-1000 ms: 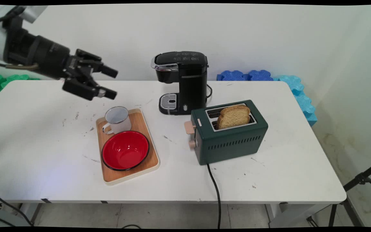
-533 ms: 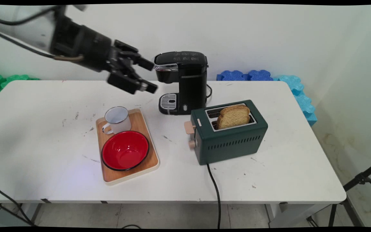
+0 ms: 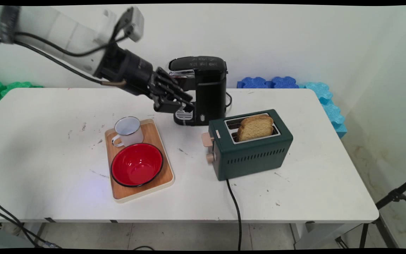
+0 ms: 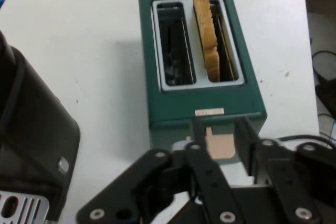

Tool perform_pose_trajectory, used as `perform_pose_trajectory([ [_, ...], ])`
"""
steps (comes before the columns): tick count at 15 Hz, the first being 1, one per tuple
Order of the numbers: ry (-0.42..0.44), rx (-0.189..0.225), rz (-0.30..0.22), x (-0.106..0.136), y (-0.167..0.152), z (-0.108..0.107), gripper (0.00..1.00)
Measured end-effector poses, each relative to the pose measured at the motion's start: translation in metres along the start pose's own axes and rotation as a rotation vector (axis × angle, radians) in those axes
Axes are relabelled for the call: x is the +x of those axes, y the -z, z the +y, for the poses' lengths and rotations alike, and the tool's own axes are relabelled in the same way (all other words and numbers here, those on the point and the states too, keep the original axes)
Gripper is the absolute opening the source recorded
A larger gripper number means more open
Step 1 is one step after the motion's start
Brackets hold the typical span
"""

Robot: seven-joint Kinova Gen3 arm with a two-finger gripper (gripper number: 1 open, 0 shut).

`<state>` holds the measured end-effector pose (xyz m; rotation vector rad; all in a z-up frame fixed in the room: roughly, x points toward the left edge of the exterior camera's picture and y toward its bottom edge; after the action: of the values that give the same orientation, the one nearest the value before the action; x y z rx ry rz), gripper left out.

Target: Press the toaster switch

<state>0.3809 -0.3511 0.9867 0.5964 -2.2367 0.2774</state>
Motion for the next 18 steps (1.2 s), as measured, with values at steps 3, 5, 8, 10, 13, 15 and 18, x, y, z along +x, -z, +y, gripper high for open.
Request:
perform_pose_trajectory([
  [3,0.006,-0.006,-0.024,-0.009,-0.015,-0.003,0.0],
  [5,0.006,-0.017,-0.033,-0.013,-0.025,-0.005,0.0],
  [8,-0.002,-0.036,-0.037,-0.018,-0.039,-0.006,0.0],
  [10,-0.007,-0.047,-0.043,-0.02,-0.047,-0.006,0.0],
  [13,-0.015,-0.06,-0.051,-0.022,-0.059,-0.006,0.0],
  [15,-0.019,-0.067,-0.052,-0.023,-0.066,-0.006,0.0],
  [18,-0.019,-0.073,-0.053,-0.024,-0.077,-0.004,0.0],
])
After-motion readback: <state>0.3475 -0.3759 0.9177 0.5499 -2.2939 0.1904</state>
